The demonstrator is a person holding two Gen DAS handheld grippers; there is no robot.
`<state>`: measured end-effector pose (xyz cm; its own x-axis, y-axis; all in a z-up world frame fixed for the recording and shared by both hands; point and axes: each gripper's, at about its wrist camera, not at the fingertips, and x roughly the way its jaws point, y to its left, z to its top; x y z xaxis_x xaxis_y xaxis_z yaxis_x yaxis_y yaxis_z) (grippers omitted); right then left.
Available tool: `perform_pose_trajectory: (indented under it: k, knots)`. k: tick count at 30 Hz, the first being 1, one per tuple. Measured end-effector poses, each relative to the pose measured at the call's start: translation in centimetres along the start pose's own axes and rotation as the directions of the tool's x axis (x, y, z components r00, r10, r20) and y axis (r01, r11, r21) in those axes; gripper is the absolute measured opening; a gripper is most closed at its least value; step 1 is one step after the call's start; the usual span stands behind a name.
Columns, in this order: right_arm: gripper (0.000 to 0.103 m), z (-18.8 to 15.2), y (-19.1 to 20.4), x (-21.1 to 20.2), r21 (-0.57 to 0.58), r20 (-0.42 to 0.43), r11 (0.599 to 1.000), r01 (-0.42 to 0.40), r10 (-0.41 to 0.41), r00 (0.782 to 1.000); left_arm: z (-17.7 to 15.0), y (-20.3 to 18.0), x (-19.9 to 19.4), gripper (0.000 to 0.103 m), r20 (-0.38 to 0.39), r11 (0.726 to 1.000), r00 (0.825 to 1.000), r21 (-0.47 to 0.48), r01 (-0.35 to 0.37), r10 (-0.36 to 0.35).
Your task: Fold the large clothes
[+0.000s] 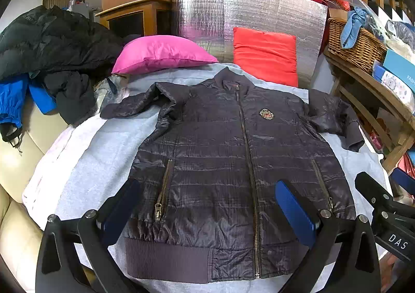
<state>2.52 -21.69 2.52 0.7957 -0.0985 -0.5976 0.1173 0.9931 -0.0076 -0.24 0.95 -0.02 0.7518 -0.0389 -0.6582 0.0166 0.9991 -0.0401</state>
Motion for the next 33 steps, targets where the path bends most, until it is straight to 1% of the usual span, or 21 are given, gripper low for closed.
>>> perform_pose_trajectory:
  k: [16, 33]
  knots:
    - [0.103, -0.04, -0.02, 0.05, -0.006, 0.001, 1.000, 0.005, -0.005, 1.000, -0.14, -0.08, -0.01, 0.103, 0.001, 1.000, 1.000, -0.008, -0.001, 0.001]
    - [0.103, -0.14, 0.02, 0.46, 0.000, -0.013, 1.000, -0.002, 0.002, 1.000, -0.36, -0.08, 0.65, 0.103, -0.018, 1.000, 1.000, -0.010, -0.003, 0.003]
